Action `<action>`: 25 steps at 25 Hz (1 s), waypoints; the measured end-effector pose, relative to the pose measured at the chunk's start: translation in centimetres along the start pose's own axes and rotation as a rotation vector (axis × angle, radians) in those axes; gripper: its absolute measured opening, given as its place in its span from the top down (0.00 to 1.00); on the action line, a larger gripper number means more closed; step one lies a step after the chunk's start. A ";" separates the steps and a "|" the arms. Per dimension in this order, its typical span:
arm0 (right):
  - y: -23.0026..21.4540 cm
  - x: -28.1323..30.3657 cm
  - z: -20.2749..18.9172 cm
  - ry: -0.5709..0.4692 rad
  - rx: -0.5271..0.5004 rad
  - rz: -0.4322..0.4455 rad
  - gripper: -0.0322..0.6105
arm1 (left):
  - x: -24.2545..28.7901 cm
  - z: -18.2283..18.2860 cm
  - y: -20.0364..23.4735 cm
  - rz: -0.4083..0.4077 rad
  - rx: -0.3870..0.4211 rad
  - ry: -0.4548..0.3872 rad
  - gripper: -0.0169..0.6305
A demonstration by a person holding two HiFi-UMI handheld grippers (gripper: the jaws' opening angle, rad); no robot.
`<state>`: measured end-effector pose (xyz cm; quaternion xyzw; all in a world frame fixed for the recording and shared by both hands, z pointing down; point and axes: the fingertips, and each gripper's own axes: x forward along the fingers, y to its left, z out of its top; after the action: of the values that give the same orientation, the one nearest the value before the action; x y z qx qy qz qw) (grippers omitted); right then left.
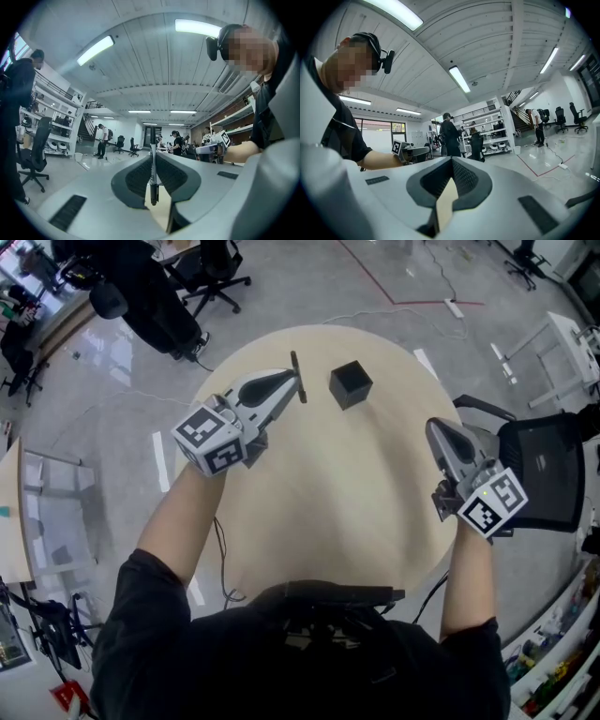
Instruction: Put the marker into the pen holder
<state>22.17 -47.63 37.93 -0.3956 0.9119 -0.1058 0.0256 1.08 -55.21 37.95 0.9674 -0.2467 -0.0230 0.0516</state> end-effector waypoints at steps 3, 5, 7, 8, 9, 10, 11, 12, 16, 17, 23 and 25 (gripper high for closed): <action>-2.1 1.2 -1.0 0.002 0.013 -0.005 0.95 | 1.9 -1.4 1.7 0.001 -0.012 0.007 0.91; -3.5 2.1 -1.5 0.000 0.020 -0.007 0.95 | 3.1 -2.4 3.0 0.003 -0.018 0.009 0.91; -4.8 2.9 -2.1 -0.001 0.026 -0.007 0.95 | 4.3 -3.2 4.1 0.004 -0.018 0.013 0.91; -5.4 3.3 -2.4 -0.001 0.029 -0.008 0.95 | 4.8 -3.6 4.6 0.003 -0.016 0.014 0.91; -6.0 3.6 -2.8 -0.001 0.032 -0.008 0.95 | 5.4 -4.0 5.1 0.002 -0.013 0.014 0.91; -6.7 4.0 -3.1 -0.002 0.036 -0.008 0.95 | 6.0 -4.4 5.5 0.001 -0.011 0.014 0.91; -7.3 4.5 -3.5 -0.002 0.040 -0.008 0.95 | 6.6 -4.9 6.1 0.001 -0.008 0.014 0.91; -7.8 5.0 -4.0 -0.002 0.044 -0.007 0.95 | 7.2 -5.3 6.7 0.002 -0.006 0.015 0.91; -9.3 6.7 -5.8 0.013 0.053 0.004 0.95 | 9.4 -6.6 8.5 0.006 0.004 0.018 0.91; -9.6 7.0 -6.3 0.017 0.056 0.006 0.95 | 10.1 -7.0 8.7 -0.004 0.007 0.016 0.91; -11.8 8.4 -10.3 0.040 0.098 0.009 0.95 | 14.4 -11.1 9.9 -0.048 0.016 0.023 0.91; -12.0 8.2 -11.0 0.047 0.112 0.005 0.95 | 15.7 -12.0 9.5 -0.068 0.021 0.031 0.91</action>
<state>23.76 -59.66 51.51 -0.3888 0.9059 -0.1658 0.0267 11.15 -69.98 50.64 0.9759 -0.2133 -0.0072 0.0447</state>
